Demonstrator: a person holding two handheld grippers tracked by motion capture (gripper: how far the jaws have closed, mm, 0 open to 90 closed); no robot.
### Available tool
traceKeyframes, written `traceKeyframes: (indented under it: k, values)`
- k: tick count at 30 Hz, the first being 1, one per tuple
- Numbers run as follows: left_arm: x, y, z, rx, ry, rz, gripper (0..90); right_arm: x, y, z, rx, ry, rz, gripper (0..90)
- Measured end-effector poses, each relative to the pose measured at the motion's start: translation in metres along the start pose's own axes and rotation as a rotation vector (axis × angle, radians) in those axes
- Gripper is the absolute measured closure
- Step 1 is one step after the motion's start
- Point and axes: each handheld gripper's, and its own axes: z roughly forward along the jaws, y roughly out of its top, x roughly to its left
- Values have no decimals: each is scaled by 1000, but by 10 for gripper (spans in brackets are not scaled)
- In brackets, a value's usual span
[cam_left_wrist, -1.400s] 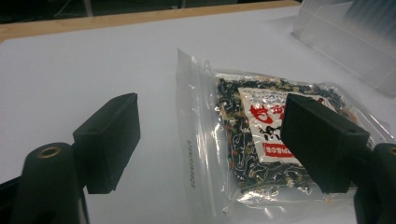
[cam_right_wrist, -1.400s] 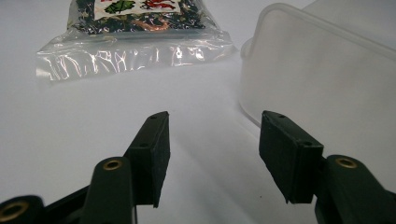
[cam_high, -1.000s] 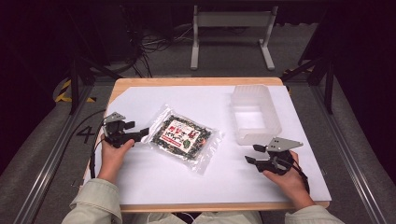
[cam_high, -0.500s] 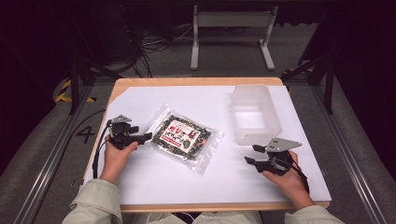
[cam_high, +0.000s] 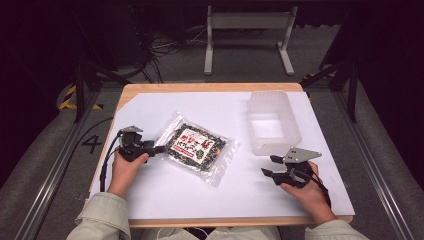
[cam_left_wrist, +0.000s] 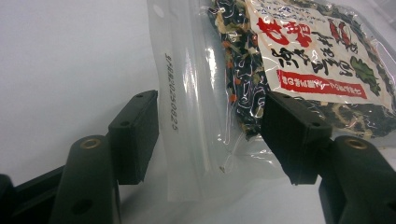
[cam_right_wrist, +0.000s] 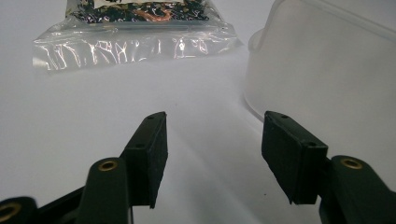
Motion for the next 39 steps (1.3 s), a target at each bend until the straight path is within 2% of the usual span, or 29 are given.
traceKeyframes:
  k: [7,8,18,20,22,28,31,37,39]
  values:
    - [1,0,-1,12,-40,-13,484,1,0,1,3,0,-3,410]
    - [0,-1,-1,14,-47,-26,495,1,0,1,3,0,-4,409]
    - [-2,0,-2,46,-58,-43,598,2,1,2,7,1,-11,405]
    - [-4,0,-2,50,-50,-31,649,2,1,2,9,0,-17,405]
    - [-6,1,-2,63,-62,-29,755,2,1,2,10,1,-19,404]
    - [-6,1,-2,63,-67,-37,778,3,1,2,9,3,-22,403]
    - [-8,1,-3,63,-53,-32,805,3,1,2,9,4,-22,402]
    - [-5,0,-5,44,-74,-61,853,3,1,2,9,6,-25,401]
    - [-7,0,-5,32,-65,-66,870,3,1,2,10,6,-26,400]
